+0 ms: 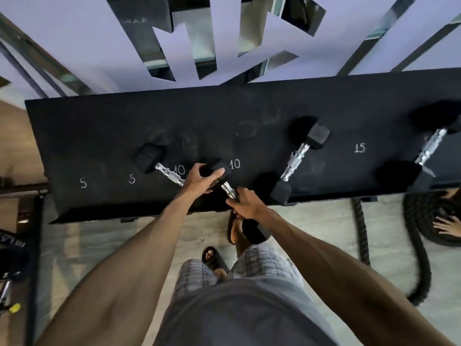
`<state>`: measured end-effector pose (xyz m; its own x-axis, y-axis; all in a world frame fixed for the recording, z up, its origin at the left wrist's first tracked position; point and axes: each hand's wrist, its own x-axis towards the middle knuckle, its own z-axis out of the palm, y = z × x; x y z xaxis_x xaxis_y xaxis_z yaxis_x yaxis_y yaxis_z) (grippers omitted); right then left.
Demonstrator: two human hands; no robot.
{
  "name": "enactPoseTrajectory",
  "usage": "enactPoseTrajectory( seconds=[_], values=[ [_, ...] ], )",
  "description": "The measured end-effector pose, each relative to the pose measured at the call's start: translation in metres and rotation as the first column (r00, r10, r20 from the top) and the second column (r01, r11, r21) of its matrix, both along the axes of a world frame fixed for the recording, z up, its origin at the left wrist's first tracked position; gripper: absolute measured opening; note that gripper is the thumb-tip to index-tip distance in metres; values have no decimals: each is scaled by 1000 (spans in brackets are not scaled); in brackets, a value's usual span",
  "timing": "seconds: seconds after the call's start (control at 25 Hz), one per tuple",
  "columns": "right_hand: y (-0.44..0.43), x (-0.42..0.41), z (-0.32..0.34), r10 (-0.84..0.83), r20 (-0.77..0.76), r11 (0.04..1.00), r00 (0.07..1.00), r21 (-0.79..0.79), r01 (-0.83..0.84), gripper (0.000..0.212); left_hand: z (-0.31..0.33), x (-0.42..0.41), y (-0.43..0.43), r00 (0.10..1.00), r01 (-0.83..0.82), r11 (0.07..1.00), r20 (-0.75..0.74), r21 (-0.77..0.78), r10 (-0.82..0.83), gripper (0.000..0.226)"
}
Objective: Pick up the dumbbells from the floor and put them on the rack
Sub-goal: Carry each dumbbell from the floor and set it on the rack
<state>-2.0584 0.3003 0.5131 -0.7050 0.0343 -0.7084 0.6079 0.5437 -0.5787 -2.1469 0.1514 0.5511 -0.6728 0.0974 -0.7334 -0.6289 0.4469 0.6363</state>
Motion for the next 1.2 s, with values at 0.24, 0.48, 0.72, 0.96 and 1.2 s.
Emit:
enactPoseTrajectory(
  seconds=[0.24, 0.48, 0.72, 0.96, 1.2],
  values=[
    [10, -66, -10, 107, 62, 990, 992, -96, -101, 15, -16, -44, -1, 992, -121, 992, -29, -43, 120, 61],
    [2, -90, -27, 121, 82, 983, 989, -150, -107, 17, -24, -70, -7, 998, -45, 994, -59, -97, 39, 68],
    [7, -114, -39, 228, 43, 973, 973, -57, -225, 20, -21, -81, -7, 998, 12, 976, -63, -218, -26, 73],
    [7, -117, -49, 221, 77, 975, 972, -43, -218, 21, -26, -74, -9, 990, -24, 972, -140, -234, -9, 69],
    [1, -115, -29, 204, 89, 977, 975, 36, -208, 24, -15, -72, -4, 990, 30, 945, -120, -325, -72, 63]
  ],
)
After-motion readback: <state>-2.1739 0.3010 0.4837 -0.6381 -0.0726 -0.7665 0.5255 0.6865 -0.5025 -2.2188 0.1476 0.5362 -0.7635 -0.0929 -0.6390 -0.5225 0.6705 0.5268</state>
